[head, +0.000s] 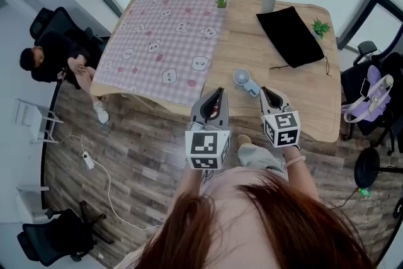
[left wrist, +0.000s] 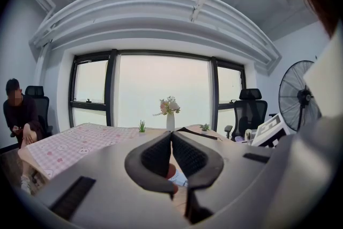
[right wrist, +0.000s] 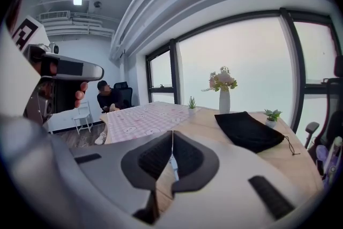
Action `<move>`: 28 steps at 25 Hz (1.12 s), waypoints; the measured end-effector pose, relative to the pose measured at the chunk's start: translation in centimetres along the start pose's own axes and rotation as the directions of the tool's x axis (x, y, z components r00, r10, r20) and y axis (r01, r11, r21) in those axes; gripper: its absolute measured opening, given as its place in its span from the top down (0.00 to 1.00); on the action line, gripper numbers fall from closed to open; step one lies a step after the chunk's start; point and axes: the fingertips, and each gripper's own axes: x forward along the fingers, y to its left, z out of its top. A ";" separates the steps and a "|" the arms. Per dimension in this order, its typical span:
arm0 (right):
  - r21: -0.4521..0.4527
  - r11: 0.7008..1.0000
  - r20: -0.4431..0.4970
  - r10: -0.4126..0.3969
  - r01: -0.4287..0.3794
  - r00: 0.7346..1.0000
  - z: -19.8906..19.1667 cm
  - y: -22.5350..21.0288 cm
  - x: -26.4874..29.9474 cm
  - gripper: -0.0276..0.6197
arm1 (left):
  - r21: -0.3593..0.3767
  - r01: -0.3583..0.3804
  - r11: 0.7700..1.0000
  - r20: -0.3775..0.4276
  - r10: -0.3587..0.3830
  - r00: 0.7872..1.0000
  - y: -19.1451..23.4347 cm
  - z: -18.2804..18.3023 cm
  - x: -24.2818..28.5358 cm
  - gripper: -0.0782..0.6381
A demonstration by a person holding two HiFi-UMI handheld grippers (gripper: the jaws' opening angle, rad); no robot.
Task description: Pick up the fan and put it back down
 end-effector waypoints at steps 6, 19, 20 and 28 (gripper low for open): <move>-0.006 1.000 0.041 -0.007 0.007 0.999 1.3 0.4 -1.8 0.96 | -0.002 0.008 1.000 0.011 -0.008 1.000 -0.6 0.0 -1.1 0.87; 0.002 1.000 0.143 -0.003 0.002 0.990 4.3 1.6 -5.7 0.96 | 0.003 0.007 1.000 0.032 -0.007 0.999 -1.7 0.3 -3.5 0.87; 0.006 1.000 0.151 -0.002 0.001 0.989 4.5 1.6 -6.0 0.96 | 0.003 0.007 1.000 0.034 -0.007 0.999 -1.8 0.3 -3.7 0.87; 0.050 0.999 0.213 -0.007 -0.004 0.977 6.2 1.6 -8.7 0.96 | -0.001 -0.001 1.000 0.045 0.001 0.999 -2.0 0.5 -4.6 0.87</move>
